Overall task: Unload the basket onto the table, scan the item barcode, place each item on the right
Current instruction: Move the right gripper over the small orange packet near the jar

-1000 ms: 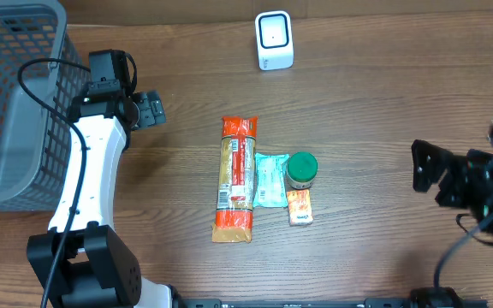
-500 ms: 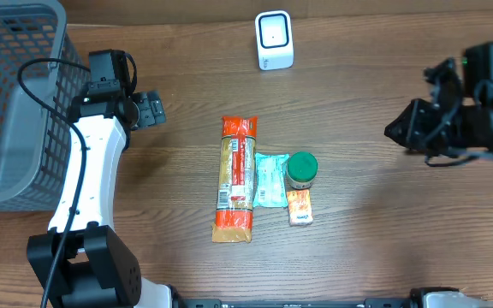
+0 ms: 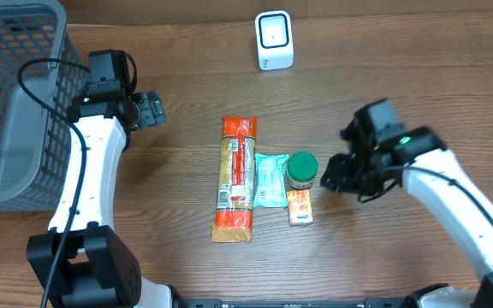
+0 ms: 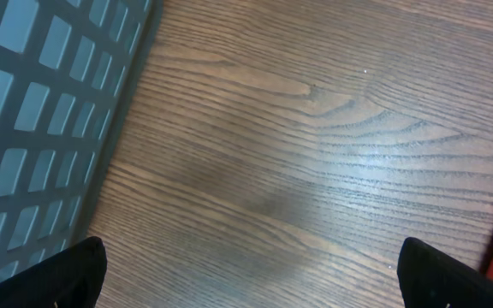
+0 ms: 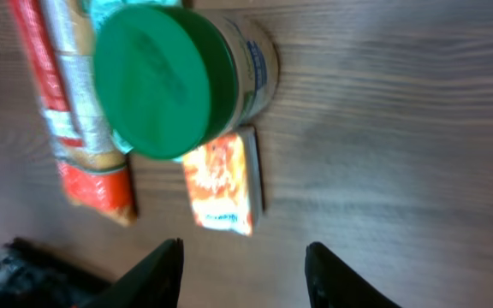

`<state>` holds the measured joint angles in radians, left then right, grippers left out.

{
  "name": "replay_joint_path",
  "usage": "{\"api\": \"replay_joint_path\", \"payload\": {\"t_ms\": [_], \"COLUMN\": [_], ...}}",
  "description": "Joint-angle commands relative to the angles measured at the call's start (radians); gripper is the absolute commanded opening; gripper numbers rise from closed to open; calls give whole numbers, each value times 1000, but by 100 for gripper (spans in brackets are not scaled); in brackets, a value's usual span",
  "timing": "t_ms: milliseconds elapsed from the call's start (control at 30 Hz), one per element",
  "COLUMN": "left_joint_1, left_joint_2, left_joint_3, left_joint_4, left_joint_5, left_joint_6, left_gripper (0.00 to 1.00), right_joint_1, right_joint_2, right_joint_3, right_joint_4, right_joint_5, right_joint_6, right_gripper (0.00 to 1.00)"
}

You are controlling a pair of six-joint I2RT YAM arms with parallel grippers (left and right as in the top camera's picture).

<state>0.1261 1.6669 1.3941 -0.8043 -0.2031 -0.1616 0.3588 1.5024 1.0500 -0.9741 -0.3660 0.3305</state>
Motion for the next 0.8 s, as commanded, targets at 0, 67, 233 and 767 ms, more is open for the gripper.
{"api": "replay_joint_path", "payload": {"t_ms": [0, 67, 233, 767], "left_joint_1": [-2, -2, -2, -3], "left_joint_2": [1, 1, 1, 1], "left_joint_3": [16, 16, 16, 16], "left_joint_4": [0, 0, 0, 0], "left_joint_5": [-6, -6, -6, -6], "left_joint_6": [-3, -3, -3, -3], "left_gripper": [100, 100, 100, 100], "right_joint_1": [37, 50, 80, 216], "right_joint_2": [-8, -8, -7, -2], "right_joint_3": [-97, -144, -217, -240], "right_joint_4": [104, 167, 246, 341], "right_joint_5": [13, 13, 6, 79], "right_joint_6": [14, 14, -22, -49], "right_gripper": [50, 50, 50, 51]}}
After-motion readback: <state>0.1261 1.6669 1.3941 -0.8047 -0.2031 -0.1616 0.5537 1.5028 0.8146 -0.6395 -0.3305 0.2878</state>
